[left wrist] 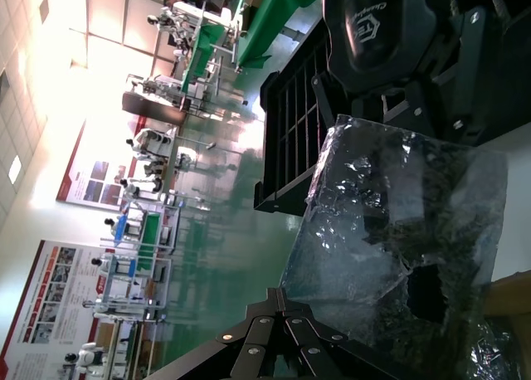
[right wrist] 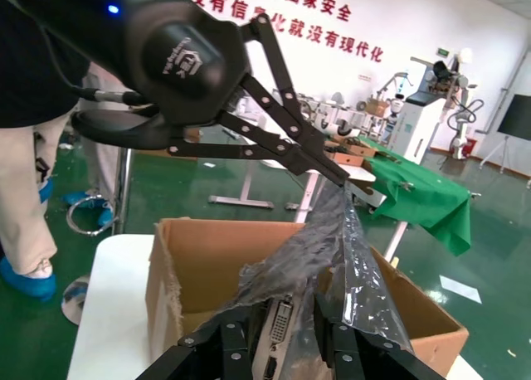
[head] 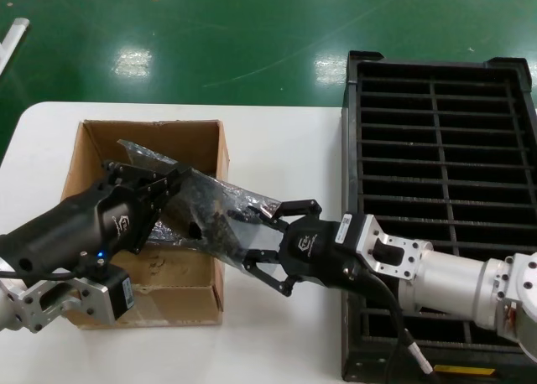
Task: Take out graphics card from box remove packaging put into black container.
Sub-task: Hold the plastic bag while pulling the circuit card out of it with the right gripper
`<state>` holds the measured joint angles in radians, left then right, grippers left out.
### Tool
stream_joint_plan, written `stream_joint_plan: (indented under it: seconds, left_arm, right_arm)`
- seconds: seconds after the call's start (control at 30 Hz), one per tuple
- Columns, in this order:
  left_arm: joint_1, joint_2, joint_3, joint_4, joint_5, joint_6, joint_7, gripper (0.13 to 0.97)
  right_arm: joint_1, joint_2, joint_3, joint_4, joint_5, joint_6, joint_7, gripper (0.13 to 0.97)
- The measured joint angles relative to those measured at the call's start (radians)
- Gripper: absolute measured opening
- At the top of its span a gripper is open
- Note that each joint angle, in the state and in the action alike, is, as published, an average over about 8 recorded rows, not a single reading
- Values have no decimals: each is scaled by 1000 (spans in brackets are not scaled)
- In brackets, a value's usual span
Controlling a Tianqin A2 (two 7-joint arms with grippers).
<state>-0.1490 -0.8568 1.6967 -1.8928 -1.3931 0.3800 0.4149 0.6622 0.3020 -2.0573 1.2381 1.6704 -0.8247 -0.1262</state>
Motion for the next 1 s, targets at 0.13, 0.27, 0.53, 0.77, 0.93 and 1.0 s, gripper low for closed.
stream_joint_plan:
  seconds: [0.13, 0.27, 0.53, 0.77, 0.93, 1.0]
  left_arm:
    - [0, 0, 0, 0, 0, 0, 0, 138]
    - [0, 0, 0, 0, 0, 0, 0, 138]
    - [0, 0, 0, 0, 0, 0, 0, 138]
    - [0, 0, 0, 0, 0, 0, 0, 138]
    - [0, 0, 0, 0, 0, 0, 0, 138]
    - [0, 0, 0, 0, 0, 0, 0, 138]
  right_arm:
    - [7, -11, 2, -21, 1, 8, 5, 291]
    - [12, -20, 4, -40, 2, 15, 9, 288]
    - [14, -27, 9, -55, 5, 22, 5, 211]
    - [3, -8, 11, -14, 8, 16, 17, 191]
    - [-17, 23, 10, 52, 13, 2, 45, 185]
    - [-25, 36, 10, 80, 15, -4, 57, 185]
